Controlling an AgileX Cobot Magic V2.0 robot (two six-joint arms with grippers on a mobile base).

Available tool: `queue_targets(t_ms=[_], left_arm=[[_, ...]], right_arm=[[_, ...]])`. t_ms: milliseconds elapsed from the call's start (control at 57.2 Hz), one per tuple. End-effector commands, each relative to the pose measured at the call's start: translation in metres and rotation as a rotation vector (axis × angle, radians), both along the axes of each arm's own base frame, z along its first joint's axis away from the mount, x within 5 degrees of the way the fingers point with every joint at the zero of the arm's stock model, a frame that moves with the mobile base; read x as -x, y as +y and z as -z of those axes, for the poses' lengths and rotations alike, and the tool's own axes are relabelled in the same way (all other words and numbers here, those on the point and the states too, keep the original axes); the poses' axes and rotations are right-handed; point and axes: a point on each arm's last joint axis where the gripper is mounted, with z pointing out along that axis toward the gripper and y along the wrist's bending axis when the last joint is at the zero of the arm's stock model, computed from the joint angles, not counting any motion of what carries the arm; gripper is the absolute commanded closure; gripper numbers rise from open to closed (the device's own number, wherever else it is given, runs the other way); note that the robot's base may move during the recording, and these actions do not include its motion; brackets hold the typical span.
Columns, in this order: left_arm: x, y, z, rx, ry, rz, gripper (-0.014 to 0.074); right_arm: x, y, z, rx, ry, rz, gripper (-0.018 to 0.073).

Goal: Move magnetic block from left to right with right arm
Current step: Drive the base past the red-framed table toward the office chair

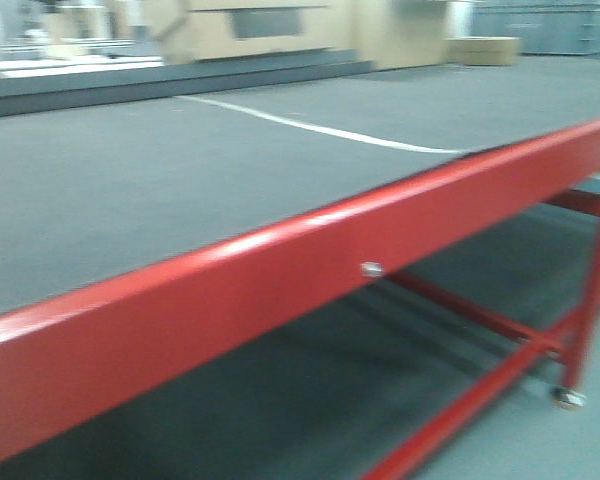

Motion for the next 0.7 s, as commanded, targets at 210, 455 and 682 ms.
queue_targets(t_ms=[210, 455, 682], left_arm=[[0.0012, 0.0007, -0.0051, 0.007, -0.082, -0.007, 0.0722], [0.0012, 0.0007, -0.0051, 0.007, -0.082, -0.007, 0.0722], [0.0012, 0.0007, -0.0051, 0.007, -0.082, -0.007, 0.0722]], right_arm=[[0.0023, -0.0010, -0.0175, 0.005, -0.115, 0.013, 0.0307], [0.0023, -0.0010, -0.0175, 0.005, -0.115, 0.013, 0.0307], [0.0023, -0.0010, -0.0175, 0.005, -0.115, 0.013, 0.0307]])
